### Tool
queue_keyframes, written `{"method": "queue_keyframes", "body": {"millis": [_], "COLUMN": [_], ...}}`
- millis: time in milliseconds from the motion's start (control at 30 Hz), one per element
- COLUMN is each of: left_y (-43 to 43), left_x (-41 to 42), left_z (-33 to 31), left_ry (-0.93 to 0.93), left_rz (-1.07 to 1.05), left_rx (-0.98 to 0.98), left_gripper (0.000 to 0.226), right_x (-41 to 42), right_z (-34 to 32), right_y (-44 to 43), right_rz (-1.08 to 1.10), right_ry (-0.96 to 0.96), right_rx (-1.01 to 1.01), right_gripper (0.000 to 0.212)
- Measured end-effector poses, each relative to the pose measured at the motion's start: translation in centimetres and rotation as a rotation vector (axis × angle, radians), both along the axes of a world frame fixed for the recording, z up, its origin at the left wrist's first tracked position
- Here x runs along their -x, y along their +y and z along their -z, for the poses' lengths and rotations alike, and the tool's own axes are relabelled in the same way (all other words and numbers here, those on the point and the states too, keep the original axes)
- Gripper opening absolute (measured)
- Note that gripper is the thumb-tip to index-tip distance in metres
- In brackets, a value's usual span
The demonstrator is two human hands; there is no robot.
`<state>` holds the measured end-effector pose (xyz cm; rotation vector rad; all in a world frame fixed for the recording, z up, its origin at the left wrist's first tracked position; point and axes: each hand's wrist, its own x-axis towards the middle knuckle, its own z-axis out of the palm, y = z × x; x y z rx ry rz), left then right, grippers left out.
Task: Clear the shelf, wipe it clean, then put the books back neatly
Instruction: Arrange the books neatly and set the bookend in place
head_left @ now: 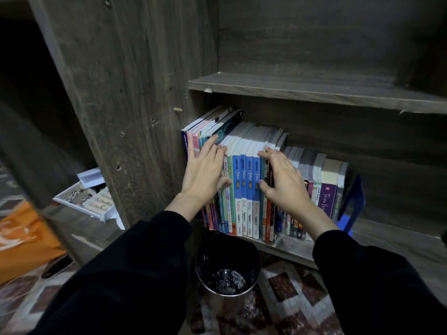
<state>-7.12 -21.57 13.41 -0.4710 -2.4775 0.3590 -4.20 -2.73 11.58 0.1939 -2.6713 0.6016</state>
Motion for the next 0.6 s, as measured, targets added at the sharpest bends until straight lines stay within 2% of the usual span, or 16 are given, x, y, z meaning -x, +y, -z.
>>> {"method": "queue_keyframes", "body": {"millis": [100,267,467,600], "left_y": [0.1,0.2,-0.5,-1.0], "left_x": [0.2,0.4,1.1,1.7], "left_z": [-0.1,-0.2,0.3,0.9], "left_ry": [0.011,0.000,0.021,0.113], "left_rz": [-0.008,0.036,0.118,0.233], "left_rx": [-0.034,-0.069,-0.096,-0.216], "left_gripper": [0.081,0.076,0.079,0.059], "right_x": [0.2,0.8,1.7,2.4], "right_z": [0.3,0.5,1.0,1.3], "right_y": [-0.5,-3.1,-4.2,-5.1], "right_rz": [0.018,0.187,0.316,0.374], "right_ry": [0.056,0.182,0.228,0.273], "right_rx": [-0.008,0.020,0.012,0.083], "right_gripper": [0.064,0.060,0.056,0.049]}}
